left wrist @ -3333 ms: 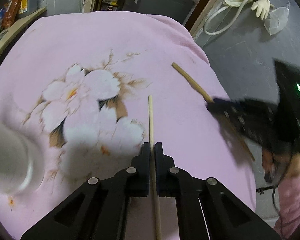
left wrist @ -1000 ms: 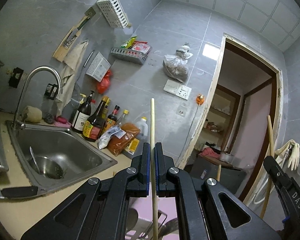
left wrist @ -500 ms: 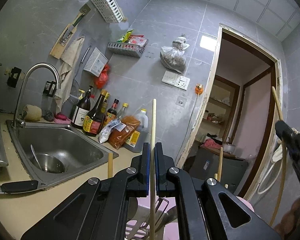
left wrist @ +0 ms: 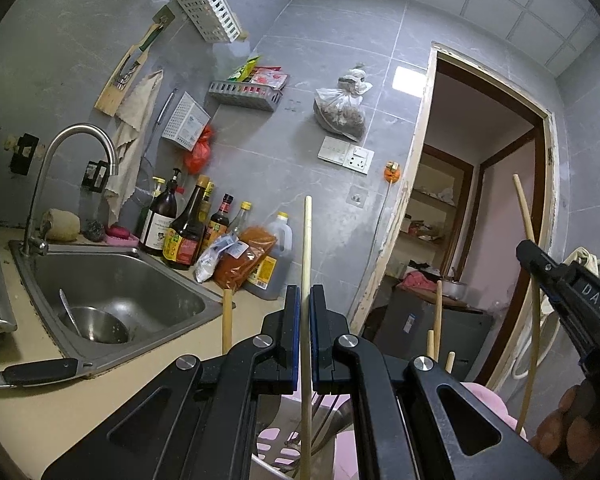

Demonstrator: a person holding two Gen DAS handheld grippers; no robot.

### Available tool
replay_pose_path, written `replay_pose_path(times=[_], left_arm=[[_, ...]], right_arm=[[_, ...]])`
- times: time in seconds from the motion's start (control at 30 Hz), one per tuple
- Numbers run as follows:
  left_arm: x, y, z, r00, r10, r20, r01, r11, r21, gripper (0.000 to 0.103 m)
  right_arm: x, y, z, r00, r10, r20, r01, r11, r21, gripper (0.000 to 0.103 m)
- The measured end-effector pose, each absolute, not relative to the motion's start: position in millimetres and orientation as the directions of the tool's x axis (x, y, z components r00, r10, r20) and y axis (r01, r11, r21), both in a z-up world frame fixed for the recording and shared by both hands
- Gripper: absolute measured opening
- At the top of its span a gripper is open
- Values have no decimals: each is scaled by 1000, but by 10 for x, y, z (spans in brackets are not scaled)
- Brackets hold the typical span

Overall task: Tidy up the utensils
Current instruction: 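Lift both held chopsticks upright and carry them over the white holder, then lower both chopsticks into the white holder and open both tools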

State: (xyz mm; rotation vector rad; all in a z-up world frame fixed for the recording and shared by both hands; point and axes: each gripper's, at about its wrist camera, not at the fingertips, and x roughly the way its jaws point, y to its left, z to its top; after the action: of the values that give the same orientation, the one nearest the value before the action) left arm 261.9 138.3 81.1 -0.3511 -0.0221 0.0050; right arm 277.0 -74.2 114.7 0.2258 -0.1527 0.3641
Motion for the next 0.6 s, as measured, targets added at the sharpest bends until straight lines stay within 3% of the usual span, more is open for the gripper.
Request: replay_pose_path(times=[0.6], left_arm=[[2615,1265,697,1000,-26,9,27,961,-276,3]], right_arm=[[2693,-694,913,930,348,123,-361,925,116,6]])
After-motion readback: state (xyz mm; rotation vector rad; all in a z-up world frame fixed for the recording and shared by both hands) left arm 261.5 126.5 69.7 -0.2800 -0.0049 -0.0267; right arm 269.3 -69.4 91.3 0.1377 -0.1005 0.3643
